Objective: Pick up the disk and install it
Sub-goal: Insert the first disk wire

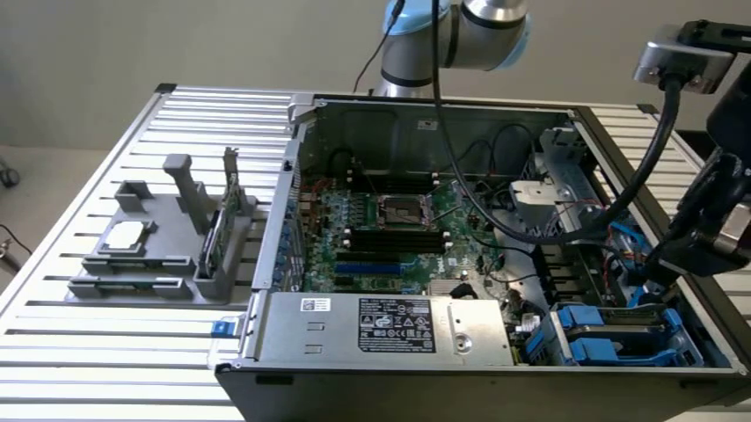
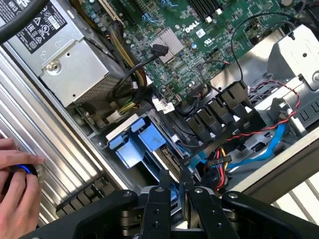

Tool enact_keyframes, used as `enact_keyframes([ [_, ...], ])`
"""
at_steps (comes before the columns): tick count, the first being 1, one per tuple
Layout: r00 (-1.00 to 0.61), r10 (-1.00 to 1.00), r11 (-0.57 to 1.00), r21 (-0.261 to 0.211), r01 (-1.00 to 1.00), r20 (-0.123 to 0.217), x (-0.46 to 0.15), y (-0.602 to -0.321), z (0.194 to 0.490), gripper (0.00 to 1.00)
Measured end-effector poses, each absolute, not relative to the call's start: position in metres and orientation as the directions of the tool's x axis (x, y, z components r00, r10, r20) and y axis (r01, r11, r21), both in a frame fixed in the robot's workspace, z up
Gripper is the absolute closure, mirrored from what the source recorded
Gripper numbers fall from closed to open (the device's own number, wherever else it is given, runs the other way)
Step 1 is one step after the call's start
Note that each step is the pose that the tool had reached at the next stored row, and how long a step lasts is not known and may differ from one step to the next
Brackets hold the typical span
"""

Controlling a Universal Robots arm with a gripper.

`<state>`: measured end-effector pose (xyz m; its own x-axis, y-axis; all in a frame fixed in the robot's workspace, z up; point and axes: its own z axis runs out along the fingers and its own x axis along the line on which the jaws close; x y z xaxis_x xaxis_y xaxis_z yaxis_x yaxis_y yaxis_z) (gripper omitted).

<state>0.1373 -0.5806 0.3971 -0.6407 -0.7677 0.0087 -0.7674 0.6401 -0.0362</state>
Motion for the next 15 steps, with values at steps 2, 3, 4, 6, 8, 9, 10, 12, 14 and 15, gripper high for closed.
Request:
enact_keyframes([
  [2,-0.665,-0.747,0.664,-0.036,-0.747,0.009,0.1373,-0.5806,0.397,0.78],
  [3,-0.676,-0.736,0.676,-0.036,-0.736,0.009,0.1373,-0.5806,0.397,0.78],
  [4,-0.688,-0.726,0.687,-0.036,-0.725,0.009,0.1373,-0.5806,0.397,0.78],
  [6,-0.712,-0.702,0.711,-0.036,-0.702,0.009,0.1373,-0.5806,0.397,0.78],
  [8,-0.734,-0.679,0.734,-0.036,-0.679,0.008,0.1373,-0.5806,0.3969,0.78],
  [9,-0.745,-0.667,0.744,-0.036,-0.667,0.008,0.1373,-0.5806,0.3969,0.78],
  [10,-0.756,-0.655,0.755,-0.036,-0.655,0.008,0.1373,-0.5806,0.3969,0.78],
  [12,-0.777,-0.63,0.776,-0.036,-0.63,0.008,0.1373,-0.5806,0.3968,0.78],
  [14,-0.797,-0.603,0.797,-0.036,-0.603,0.008,0.1373,-0.5806,0.3967,0.78],
  [15,-0.807,-0.59,0.807,-0.036,-0.59,0.008,0.1373,-0.5806,0.3965,0.78],
])
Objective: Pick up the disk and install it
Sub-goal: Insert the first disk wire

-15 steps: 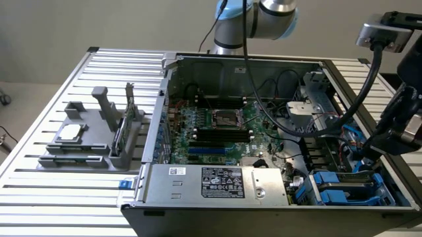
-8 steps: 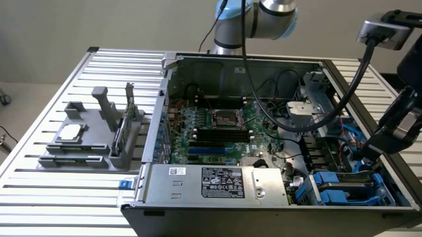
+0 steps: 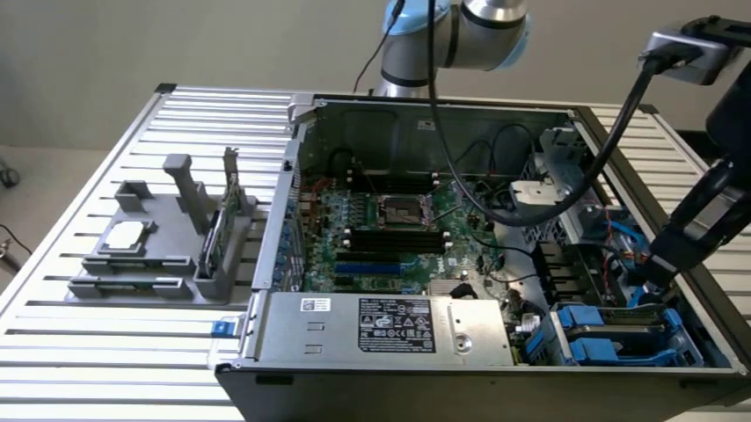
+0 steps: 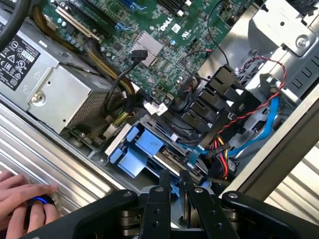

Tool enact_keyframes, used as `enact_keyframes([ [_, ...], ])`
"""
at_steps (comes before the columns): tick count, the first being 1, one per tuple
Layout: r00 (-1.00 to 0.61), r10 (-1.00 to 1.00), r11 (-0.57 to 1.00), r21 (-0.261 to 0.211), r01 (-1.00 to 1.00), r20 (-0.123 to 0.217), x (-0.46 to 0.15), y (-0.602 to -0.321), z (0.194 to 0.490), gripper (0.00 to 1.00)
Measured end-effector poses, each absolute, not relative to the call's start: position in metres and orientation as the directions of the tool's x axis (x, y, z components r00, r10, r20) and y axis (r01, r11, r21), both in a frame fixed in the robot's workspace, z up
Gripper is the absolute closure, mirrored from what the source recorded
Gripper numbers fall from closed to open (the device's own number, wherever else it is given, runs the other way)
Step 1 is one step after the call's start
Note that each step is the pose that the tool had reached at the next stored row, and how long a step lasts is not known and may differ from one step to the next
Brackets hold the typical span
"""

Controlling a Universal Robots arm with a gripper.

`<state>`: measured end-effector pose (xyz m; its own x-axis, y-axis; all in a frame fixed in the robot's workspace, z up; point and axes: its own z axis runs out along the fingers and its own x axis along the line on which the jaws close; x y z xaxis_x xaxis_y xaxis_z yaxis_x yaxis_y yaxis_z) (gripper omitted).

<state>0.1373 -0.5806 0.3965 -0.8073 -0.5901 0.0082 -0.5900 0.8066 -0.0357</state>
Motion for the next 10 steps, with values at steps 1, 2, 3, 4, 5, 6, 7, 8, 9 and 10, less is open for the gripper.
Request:
enact_keyframes([
  [1,-0.817,-0.576,0.817,-0.036,-0.576,0.008,0.1373,-0.5806,0.3965,0.78],
  [2,-0.827,-0.563,0.826,-0.036,-0.563,0.008,0.1373,-0.5806,0.3965,0.78],
  [3,-0.836,-0.549,0.835,-0.036,-0.549,0.008,0.1373,-0.5806,0.3965,0.78],
  [4,-0.845,-0.535,0.844,-0.036,-0.535,0.008,0.1373,-0.5806,0.3964,0.78],
  [5,-0.854,-0.52,0.853,-0.036,-0.52,0.008,0.1373,-0.5806,0.3964,0.78],
  [6,-0.862,-0.506,0.862,-0.036,-0.506,0.008,0.1372,-0.5806,0.3963,0.78],
  [7,-0.871,-0.492,0.87,-0.036,-0.492,0.008,0.1373,-0.5806,0.3963,0.78],
  [8,-0.879,-0.477,0.878,-0.036,-0.477,0.008,0.1373,-0.5806,0.3963,0.78],
  [9,-0.887,-0.462,0.886,-0.036,-0.462,0.008,0.1373,-0.5806,0.3962,0.78],
  [10,-0.895,-0.446,0.894,-0.036,-0.446,0.008,0.1373,-0.5806,0.3961,0.78],
])
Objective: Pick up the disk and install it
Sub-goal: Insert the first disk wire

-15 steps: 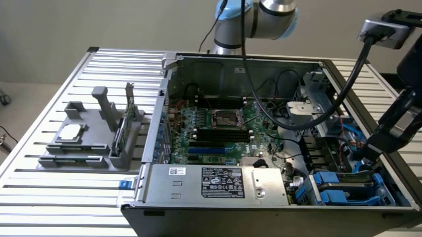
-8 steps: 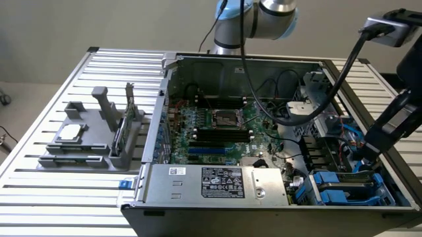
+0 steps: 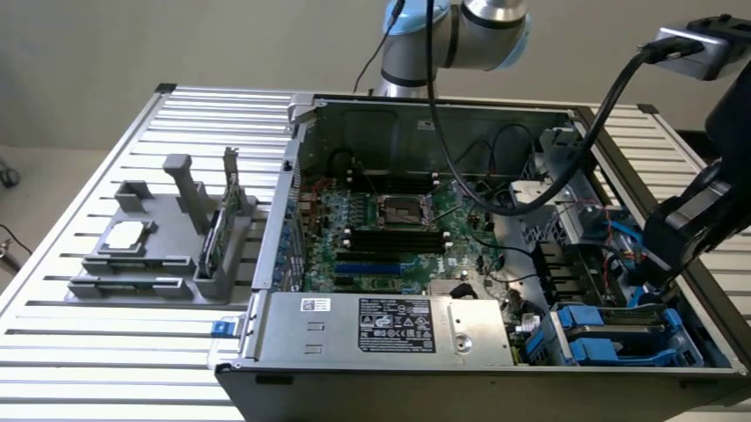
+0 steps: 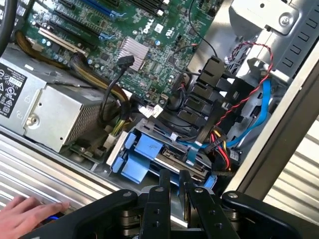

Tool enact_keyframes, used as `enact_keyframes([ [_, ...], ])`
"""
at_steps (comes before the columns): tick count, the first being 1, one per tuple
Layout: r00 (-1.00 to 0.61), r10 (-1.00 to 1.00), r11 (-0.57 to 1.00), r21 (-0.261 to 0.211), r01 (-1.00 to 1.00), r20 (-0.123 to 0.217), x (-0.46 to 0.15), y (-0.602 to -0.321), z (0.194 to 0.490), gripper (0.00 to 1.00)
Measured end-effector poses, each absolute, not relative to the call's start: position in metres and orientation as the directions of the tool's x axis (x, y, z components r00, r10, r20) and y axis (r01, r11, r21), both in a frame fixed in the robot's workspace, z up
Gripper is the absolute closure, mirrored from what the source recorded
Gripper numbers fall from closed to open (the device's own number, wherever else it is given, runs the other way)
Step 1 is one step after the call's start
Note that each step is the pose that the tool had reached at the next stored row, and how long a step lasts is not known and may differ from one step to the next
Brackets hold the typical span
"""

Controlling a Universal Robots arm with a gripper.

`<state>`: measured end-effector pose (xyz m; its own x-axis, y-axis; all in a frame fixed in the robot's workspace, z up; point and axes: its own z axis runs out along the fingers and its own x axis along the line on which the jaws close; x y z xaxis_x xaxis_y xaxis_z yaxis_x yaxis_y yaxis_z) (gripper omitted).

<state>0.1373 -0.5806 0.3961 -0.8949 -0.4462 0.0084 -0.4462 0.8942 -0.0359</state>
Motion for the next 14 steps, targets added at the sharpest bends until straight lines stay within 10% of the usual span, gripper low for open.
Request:
enact_keyframes([
  [14,-0.976,-0.218,0.975,-0.035,-0.218,0.008,0.1373,-0.5806,0.3949,0.78],
])
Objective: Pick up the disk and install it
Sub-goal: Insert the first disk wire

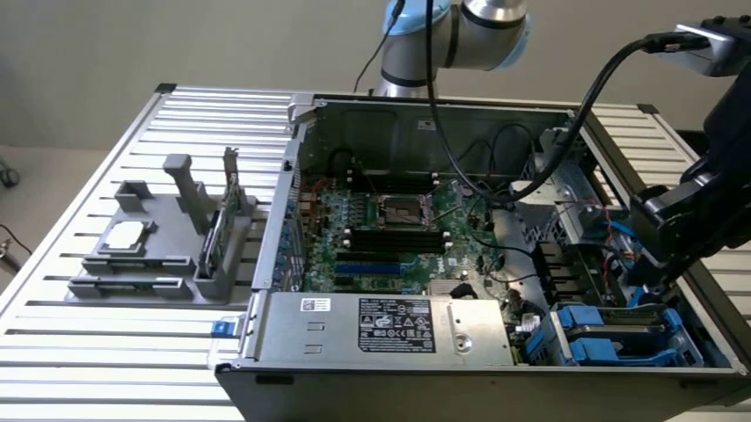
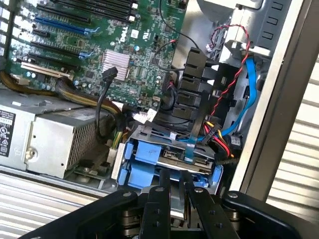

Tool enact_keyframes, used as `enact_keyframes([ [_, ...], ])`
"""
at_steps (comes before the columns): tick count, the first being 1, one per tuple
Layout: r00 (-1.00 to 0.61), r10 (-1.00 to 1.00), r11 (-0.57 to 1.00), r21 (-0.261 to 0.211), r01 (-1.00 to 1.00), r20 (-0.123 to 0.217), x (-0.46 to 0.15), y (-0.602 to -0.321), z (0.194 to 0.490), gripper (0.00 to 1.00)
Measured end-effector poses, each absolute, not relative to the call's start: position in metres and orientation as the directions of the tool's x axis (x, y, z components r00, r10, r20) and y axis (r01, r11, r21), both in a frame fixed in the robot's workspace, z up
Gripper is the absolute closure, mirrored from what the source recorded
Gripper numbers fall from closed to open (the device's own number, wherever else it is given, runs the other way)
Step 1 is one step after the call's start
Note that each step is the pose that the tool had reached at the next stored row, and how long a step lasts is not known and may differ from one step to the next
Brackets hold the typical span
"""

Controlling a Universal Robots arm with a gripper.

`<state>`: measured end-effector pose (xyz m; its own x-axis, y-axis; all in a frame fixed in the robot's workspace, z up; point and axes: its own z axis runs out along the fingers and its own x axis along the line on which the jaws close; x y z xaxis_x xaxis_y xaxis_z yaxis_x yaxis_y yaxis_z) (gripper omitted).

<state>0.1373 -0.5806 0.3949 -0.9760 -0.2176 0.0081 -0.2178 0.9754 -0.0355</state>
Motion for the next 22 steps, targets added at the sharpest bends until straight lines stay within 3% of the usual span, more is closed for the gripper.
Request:
enact_keyframes([
  [22,-0.984,0.179,0.983,-0.035,0.179,0.008,0.1373,-0.5806,0.3906,0.78],
])
